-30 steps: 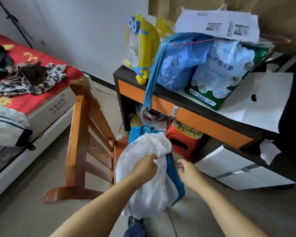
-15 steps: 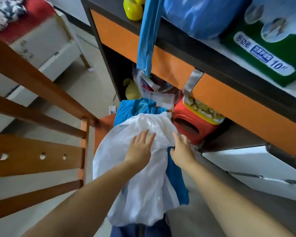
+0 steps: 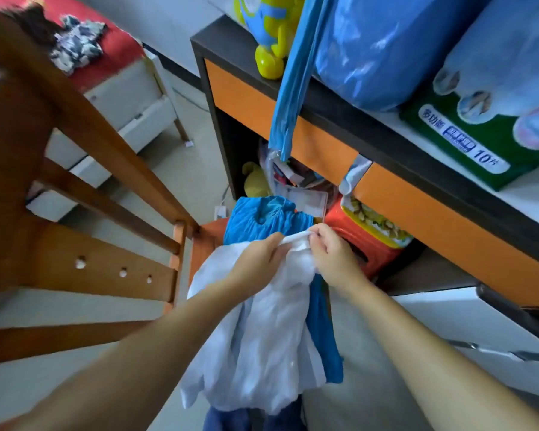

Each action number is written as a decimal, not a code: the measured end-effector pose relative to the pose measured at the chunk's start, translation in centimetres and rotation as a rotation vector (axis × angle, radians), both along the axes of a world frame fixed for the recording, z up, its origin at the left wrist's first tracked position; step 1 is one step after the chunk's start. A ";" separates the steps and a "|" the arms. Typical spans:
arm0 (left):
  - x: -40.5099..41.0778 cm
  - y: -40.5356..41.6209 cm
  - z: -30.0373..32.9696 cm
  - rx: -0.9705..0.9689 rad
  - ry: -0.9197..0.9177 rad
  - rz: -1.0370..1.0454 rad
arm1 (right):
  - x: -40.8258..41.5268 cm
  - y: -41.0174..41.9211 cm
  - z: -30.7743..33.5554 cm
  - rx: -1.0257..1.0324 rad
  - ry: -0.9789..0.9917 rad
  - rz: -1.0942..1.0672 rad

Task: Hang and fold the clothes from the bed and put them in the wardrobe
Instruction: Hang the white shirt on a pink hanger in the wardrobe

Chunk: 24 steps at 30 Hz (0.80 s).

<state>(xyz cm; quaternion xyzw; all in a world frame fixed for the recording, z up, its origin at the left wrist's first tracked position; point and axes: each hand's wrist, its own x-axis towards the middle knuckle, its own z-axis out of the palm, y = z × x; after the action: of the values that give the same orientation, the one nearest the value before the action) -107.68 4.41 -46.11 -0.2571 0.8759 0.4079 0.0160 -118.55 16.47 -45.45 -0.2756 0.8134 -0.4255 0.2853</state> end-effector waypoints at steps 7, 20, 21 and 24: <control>5.3 -1.2 21.6 0.168 0.235 0.375 | 0.2 -2.2 21.7 -0.235 -0.373 0.251; 24.8 -0.1 43.8 0.201 0.691 0.803 | 13.3 -6.6 40.5 -0.147 -0.242 0.874; 27.2 -0.1 44.6 0.212 0.670 0.812 | 15.2 -7.1 41.4 -0.189 -0.235 0.866; 35.3 0.9 45.5 0.084 0.476 0.843 | 22.3 -8.3 45.0 -0.264 -0.227 0.891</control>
<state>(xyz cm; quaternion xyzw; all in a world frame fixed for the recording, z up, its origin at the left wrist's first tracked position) -72.37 5.28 -0.62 -0.4884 0.6574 0.4615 -0.3410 -96.24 8.16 -0.46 -0.5833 0.5188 -0.3887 0.4894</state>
